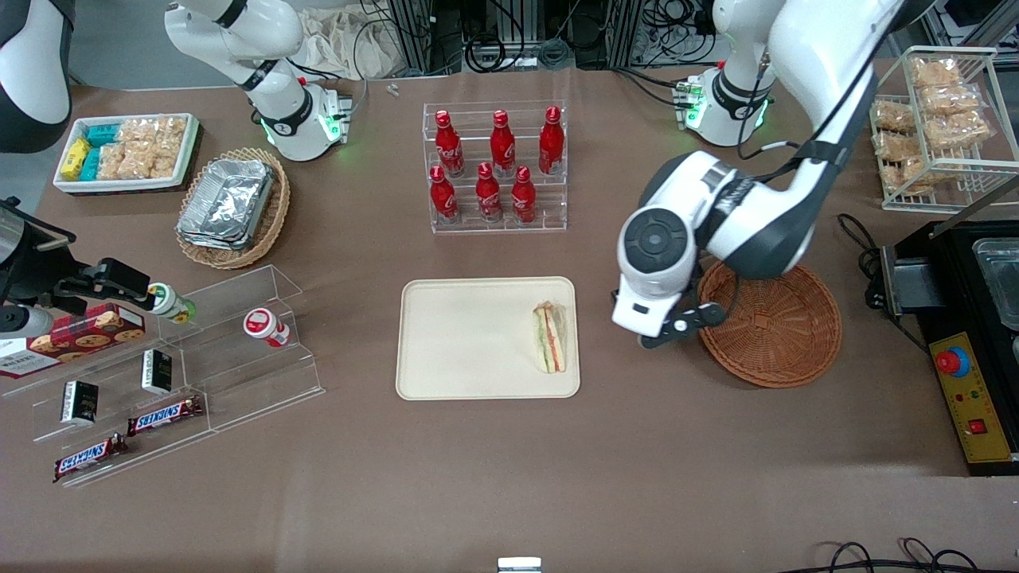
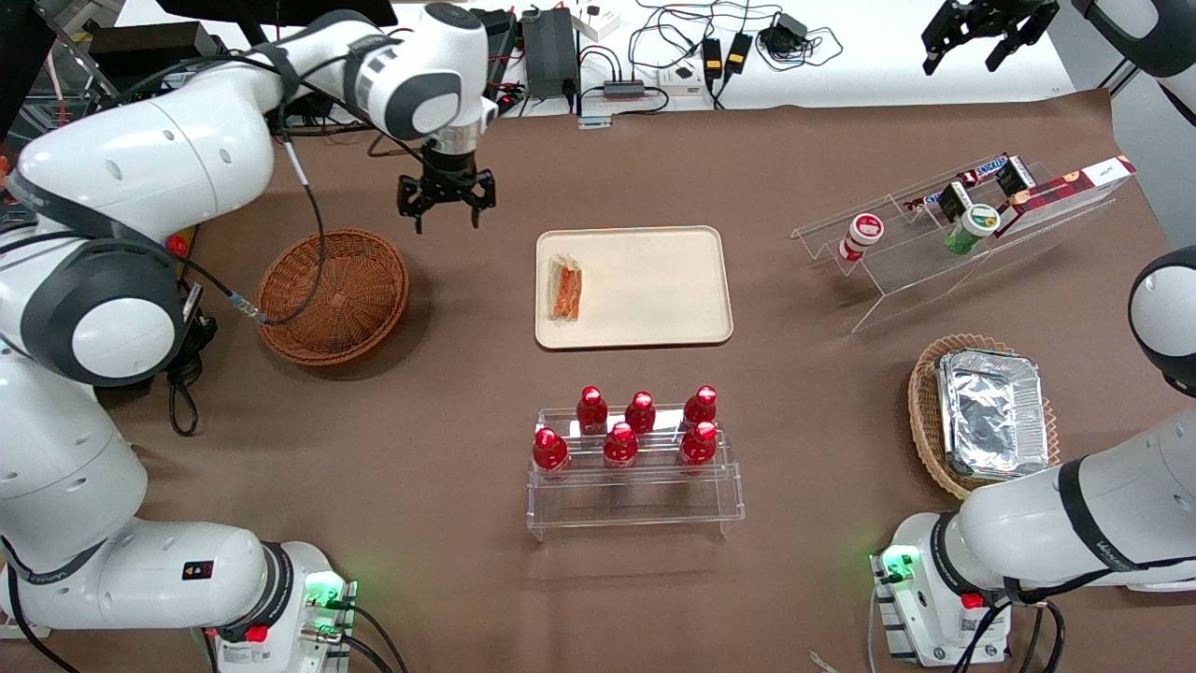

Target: Place sandwich from basket to tray

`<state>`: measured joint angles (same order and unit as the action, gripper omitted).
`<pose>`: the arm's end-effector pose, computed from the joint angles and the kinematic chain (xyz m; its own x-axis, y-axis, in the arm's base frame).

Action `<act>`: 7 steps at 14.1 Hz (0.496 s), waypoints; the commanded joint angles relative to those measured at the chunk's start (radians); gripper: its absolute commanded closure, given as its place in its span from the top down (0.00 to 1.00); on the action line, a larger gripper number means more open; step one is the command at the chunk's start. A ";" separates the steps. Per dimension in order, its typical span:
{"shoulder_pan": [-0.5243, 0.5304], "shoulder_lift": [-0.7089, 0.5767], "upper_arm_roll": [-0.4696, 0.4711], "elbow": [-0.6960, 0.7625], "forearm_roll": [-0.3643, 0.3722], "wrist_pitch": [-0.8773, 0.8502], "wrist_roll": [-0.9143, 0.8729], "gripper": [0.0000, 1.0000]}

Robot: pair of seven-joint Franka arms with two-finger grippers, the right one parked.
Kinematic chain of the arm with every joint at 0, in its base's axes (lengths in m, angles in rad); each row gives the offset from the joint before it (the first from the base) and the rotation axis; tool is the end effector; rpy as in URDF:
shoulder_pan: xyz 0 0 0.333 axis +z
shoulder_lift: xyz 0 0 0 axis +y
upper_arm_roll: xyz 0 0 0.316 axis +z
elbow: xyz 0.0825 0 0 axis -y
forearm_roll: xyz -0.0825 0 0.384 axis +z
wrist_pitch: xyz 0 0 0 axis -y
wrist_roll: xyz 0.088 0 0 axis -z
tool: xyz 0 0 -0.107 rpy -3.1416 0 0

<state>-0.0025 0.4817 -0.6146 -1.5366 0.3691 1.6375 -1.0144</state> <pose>0.5731 -0.2955 0.3950 0.9374 0.3373 -0.0867 0.3017 -0.9109 -0.2816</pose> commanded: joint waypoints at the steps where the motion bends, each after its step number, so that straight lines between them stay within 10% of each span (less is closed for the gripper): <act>1: 0.076 -0.086 -0.005 -0.026 -0.044 -0.027 0.095 1.00; 7: 0.220 -0.162 0.007 -0.042 -0.085 -0.068 0.302 1.00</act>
<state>0.1896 0.3817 -0.6123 -1.5430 0.3246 1.5882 -0.7919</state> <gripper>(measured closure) 0.000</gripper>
